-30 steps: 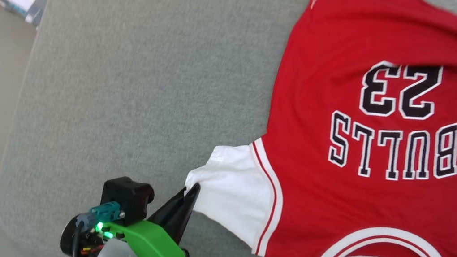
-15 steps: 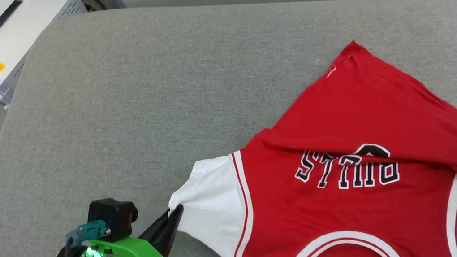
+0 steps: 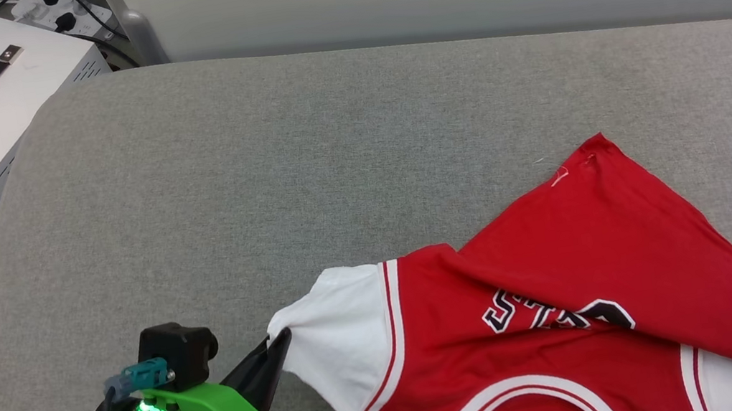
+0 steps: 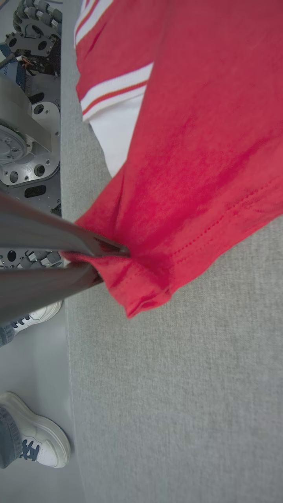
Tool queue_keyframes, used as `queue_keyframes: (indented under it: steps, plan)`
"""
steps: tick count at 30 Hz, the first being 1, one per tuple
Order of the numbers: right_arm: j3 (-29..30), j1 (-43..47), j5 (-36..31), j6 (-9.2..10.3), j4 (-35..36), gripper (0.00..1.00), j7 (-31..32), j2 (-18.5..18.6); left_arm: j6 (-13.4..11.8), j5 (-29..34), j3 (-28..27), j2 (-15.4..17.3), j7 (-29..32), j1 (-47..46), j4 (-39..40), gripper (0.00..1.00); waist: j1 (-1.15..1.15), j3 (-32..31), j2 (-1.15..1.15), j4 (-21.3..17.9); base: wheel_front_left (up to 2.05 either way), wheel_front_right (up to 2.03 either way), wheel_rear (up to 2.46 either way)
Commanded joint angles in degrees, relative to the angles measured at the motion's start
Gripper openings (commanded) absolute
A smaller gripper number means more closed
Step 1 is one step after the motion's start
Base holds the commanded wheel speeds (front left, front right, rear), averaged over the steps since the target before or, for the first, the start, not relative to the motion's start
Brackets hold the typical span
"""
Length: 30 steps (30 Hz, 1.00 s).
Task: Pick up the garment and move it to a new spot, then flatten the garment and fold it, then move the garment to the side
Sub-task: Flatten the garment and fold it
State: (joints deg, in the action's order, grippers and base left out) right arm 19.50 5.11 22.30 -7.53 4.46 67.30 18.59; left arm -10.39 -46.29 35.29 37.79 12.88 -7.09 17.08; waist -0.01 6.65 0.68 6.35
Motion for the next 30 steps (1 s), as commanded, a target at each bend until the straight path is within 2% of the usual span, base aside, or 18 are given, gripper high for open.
queue_keyframes:
  steps: [1, 3, 4, 5, 6, 11, 20, 24, 27, 30]
  plan:
    - [0.0, 0.7, -0.2, 0.04, -0.2, 0.0, -0.4, -0.2, 0.3, -0.5, 0.1, -0.3, -0.5, 0.4, -0.3, 0.0, 0.01, 0.1, -0.68, 0.1, 0.0, 0.0, 0.0]
    - [-0.8, 0.9, 0.1, 0.04, -0.5, 0.0, -1.3, -0.3, 0.5, -0.5, 0.3, -0.4, -0.4, 0.1, -0.4, 0.0, 0.01, 0.1, -0.68, 0.3, 0.0, 0.0, 0.0]
    - [-1.5, 0.8, 0.3, 0.04, -0.4, 0.08, -2.1, 0.1, 0.6, -0.4, 0.3, -0.5, -0.4, 0.0, -0.4, 0.0, 0.01, 0.1, -0.68, 0.4, 0.0, 0.0, 0.0]
    - [-1.9, 0.7, 0.5, 0.04, -0.5, 0.95, -2.9, 0.5, 0.6, -0.4, 0.4, -0.6, -0.5, -0.1, -0.4, 0.0, 0.01, 0.2, -0.68, 0.4, 0.0, 0.0, 0.0]
    - [-2.2, 0.5, 0.8, 0.04, -0.6, 1.0, -3.5, 1.0, 0.7, -0.4, 0.4, -0.7, -0.5, -0.2, -0.3, 0.0, 0.01, 0.4, -0.68, 0.5, 0.0, 0.0, 0.0]
    - [-3.8, -2.0, 3.1, 0.04, 1.3, 1.0, -4.4, 3.6, 1.0, -0.2, 0.8, -0.9, -0.4, -0.9, -0.5, 0.0, 0.01, 1.4, -0.68, 1.3, 0.0, 0.0, 0.0]
    - [-7.9, -11.7, 6.2, 0.04, 11.1, 1.0, -1.5, 6.1, 1.3, 0.5, 1.0, -1.1, -0.6, -2.2, 0.2, 0.0, 0.01, 4.0, -0.68, 4.1, 0.0, 0.0, 0.0]
    - [-10.0, -17.7, 5.9, 0.04, 10.3, 1.0, 0.3, 6.1, 1.8, 0.2, 1.1, -2.0, -0.6, -3.3, 1.3, 0.0, 0.01, 6.3, -0.68, 6.5, 0.0, 0.0, 0.0]
    - [-11.8, -22.3, 4.4, 0.04, 7.8, 1.0, 1.0, 7.0, 2.2, 0.5, 1.4, -2.5, -0.7, -4.4, 1.5, 0.0, 0.01, 8.6, -0.68, 8.6, 0.0, 0.0, 0.0]
    - [-12.4, -26.9, 3.8, 0.04, 4.4, 1.0, 1.7, 6.4, 2.7, 0.7, 1.8, -3.3, -1.0, -5.3, 1.4, 0.0, 0.01, 10.8, -0.68, 10.6, 0.0, 0.0, 0.0]
